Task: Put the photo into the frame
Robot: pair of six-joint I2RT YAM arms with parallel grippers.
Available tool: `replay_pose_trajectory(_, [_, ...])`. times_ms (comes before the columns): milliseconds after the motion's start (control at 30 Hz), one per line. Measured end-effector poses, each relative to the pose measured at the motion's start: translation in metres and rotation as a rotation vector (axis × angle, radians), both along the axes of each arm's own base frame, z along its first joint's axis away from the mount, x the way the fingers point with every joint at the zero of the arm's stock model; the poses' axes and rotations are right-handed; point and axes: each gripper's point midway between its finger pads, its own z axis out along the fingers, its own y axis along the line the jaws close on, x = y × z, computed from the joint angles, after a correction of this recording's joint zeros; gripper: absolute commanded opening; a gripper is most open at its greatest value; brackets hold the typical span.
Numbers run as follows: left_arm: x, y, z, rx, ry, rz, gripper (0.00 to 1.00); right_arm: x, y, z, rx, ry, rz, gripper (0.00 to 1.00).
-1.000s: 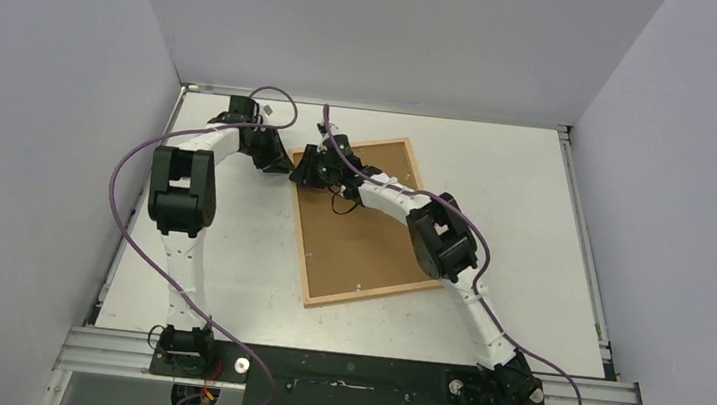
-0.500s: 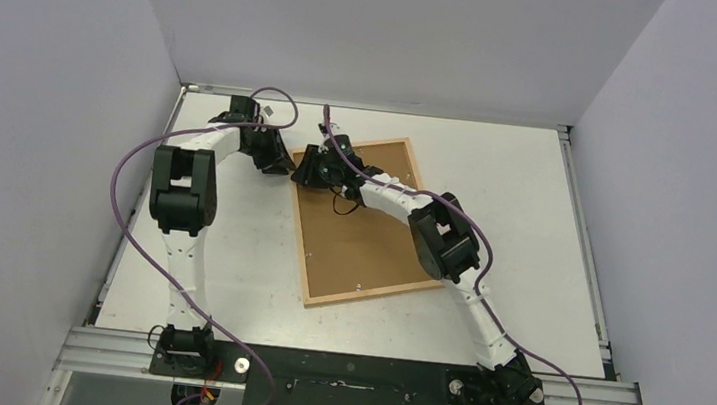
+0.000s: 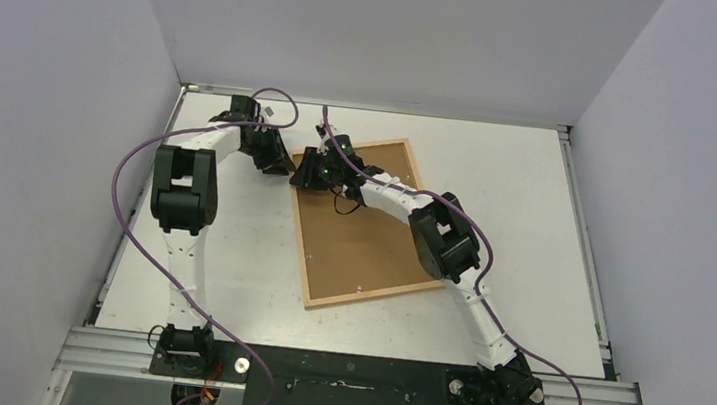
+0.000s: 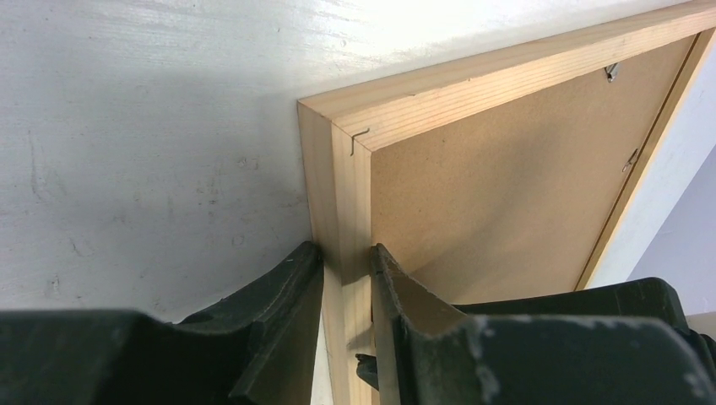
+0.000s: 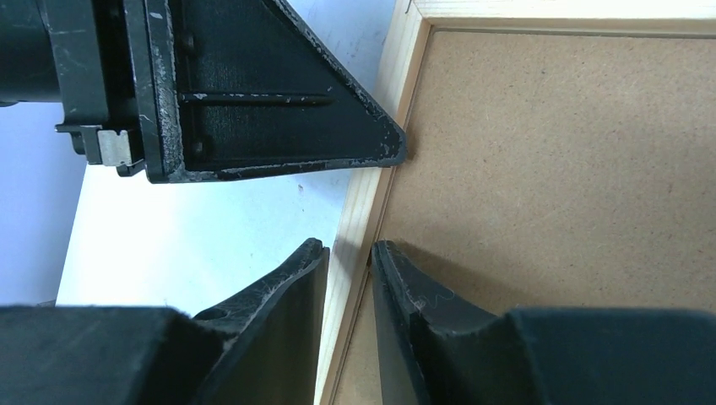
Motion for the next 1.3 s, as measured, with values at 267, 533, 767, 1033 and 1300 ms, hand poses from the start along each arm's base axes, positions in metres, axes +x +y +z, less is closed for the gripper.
replay_pose_trajectory(267, [-0.001, 0.000, 0.000, -0.002, 0.011, -0.001, 0.25, -0.002, -0.001, 0.000, 0.005, 0.002, 0.028, 0.29])
replay_pose_trajectory(533, [0.003, -0.001, 0.003, -0.002, 0.011, -0.005, 0.39, 0.000, -0.003, 0.005, 0.044, 0.043, 0.026, 0.46])
replay_pose_trajectory(767, [0.018, 0.004, 0.014, 0.016, -0.025, -0.003, 0.50, 0.007, -0.028, 0.023, 0.075, 0.068, -0.063, 0.55])
replay_pose_trajectory(1033, [0.063, 0.016, 0.043, 0.058, -0.176, -0.047, 0.59, -0.001, -0.139, 0.128, 0.019, -0.027, -0.254, 0.71])
replay_pose_trajectory(1300, [0.093, 0.010, 0.041, 0.055, -0.286, -0.155, 0.63, -0.083, -0.234, 0.172, -0.142, -0.045, -0.359, 0.80])
